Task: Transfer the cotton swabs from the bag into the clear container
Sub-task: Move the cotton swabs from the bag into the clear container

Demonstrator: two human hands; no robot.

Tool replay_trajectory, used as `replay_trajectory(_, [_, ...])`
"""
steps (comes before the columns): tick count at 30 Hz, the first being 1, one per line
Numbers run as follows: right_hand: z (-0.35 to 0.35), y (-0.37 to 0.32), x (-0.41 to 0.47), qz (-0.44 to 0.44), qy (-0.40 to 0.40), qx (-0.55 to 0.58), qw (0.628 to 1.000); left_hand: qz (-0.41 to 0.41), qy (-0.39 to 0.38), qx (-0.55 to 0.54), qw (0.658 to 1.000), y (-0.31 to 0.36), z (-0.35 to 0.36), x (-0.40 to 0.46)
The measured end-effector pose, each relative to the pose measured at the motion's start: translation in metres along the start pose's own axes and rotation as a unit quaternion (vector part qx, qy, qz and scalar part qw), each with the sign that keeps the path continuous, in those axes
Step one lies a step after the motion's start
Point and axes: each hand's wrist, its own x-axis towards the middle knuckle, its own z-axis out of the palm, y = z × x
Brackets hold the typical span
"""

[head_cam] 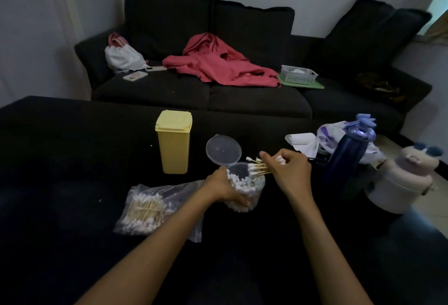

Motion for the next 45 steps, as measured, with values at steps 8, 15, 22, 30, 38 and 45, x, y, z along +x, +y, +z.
replay_trajectory(8, [-0.001, -0.003, -0.001, -0.053, 0.065, -0.012, 0.996, 0.131, 0.124, -0.109, 0.977, -0.012, 0.014, -0.020])
replay_trajectory(15, [0.004, -0.022, -0.016, -0.194, 0.141, -0.113, 0.964, 0.181, 0.276, -0.036, 0.943, 0.005, 0.023, -0.048])
replay_trajectory(22, [0.012, -0.018, -0.020, -0.296, 0.114, -0.211, 0.925, 0.160, 0.274, -0.001, 0.948, 0.005, 0.021, -0.058])
replay_trajectory(30, [0.024, -0.010, -0.025, -0.367, 0.141, -0.204, 0.897, 0.174, 0.263, 0.018, 0.949, 0.005, 0.021, -0.065])
replay_trajectory(38, [0.029, -0.011, -0.028, -0.300, -0.033, -0.198, 0.932, 0.155, 0.255, 0.001, 0.954, 0.003, 0.012, -0.061])
replay_trajectory(45, [0.020, -0.039, -0.040, -0.170, -0.207, -0.281, 0.921, 0.132, 0.216, 0.064, 0.965, 0.008, 0.009, -0.063])
